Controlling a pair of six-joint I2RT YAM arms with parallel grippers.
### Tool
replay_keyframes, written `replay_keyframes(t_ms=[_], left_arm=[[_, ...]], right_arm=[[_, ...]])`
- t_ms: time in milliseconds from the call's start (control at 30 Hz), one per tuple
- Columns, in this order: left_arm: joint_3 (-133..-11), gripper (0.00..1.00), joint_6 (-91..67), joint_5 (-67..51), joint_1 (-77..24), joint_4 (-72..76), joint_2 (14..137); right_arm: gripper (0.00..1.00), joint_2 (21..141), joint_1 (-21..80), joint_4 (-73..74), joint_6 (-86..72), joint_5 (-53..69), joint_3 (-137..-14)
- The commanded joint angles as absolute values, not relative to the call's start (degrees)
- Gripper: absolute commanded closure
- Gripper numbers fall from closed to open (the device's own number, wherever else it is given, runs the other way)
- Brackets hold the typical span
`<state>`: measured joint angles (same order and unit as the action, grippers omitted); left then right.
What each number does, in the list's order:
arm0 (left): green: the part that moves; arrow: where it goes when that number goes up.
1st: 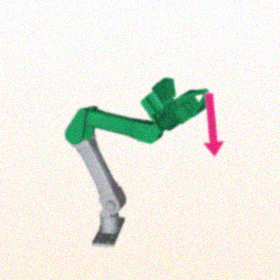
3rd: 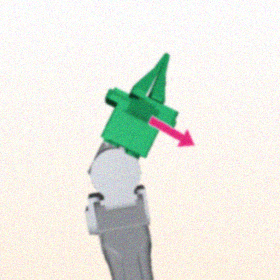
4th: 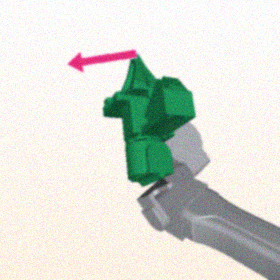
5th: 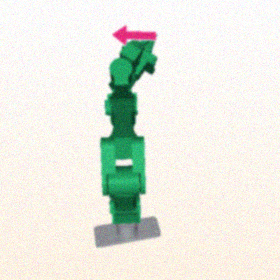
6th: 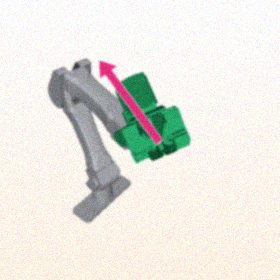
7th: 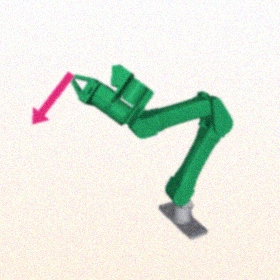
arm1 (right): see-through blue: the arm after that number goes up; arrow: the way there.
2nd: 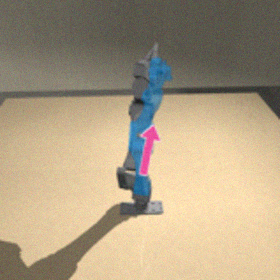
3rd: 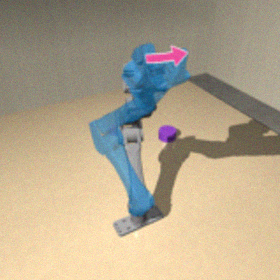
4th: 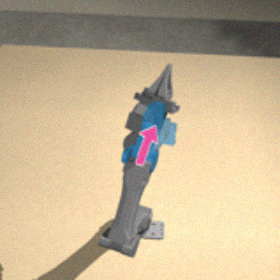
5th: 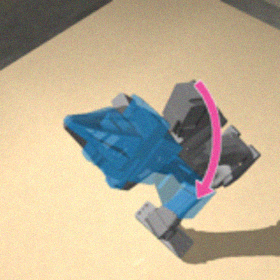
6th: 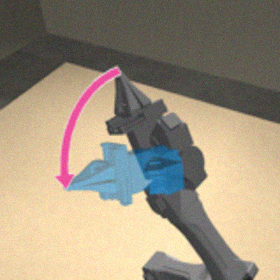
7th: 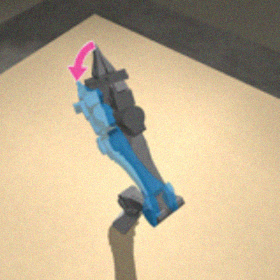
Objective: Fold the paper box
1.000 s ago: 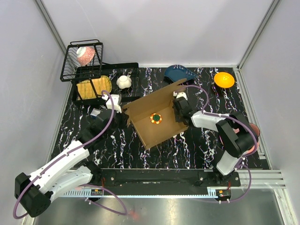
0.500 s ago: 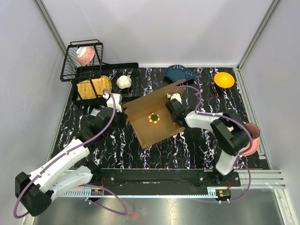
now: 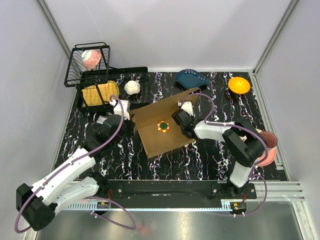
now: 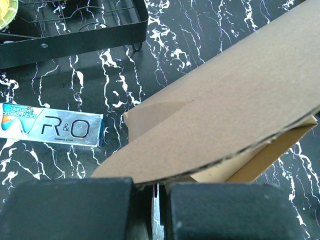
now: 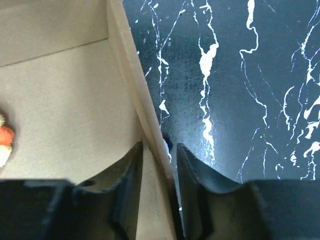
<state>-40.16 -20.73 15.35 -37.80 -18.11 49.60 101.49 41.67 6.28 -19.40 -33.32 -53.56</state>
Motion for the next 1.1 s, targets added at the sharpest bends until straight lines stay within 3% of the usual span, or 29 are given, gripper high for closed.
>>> replay_keyframes(t_ms=[0, 100, 233, 600, 867, 1000, 1067], left_arm=[[-40.8, 0.99, -20.7, 13.0, -38.2, -19.1, 48.9], [-40.7, 0.99, -20.4, 13.4, -38.3, -19.4, 48.5], [-40.6, 0.99, -19.9, 13.4, -38.2, -19.7, 48.4], [-40.0, 0.99, -20.0, 12.4, -38.3, -20.0, 48.3], [-40.0, 0.99, -19.9, 11.5, -38.3, -20.0, 48.5], [-39.9, 0.99, -19.9, 11.3, -38.3, -20.0, 48.5], [-39.8, 0.99, -19.9, 11.1, -38.3, -20.1, 48.4]], right_arm=[[0.52, 99.8, 42.2, 7.6, -23.5, -32.6, -53.3], [0.42, 98.1, 42.1, 8.3, -23.6, -32.6, -54.7], [0.39, 96.9, 40.4, 8.6, -23.9, -31.3, -56.2], [0.45, 101.4, 35.4, 7.0, -20.8, -25.3, -59.6], [0.43, 104.5, 35.4, 4.9, -19.7, -23.2, -60.6], [0.50, 105.6, 35.3, 4.0, -19.2, -22.9, -61.0], [0.62, 106.2, 35.3, 3.3, -18.7, -22.9, -61.3]])
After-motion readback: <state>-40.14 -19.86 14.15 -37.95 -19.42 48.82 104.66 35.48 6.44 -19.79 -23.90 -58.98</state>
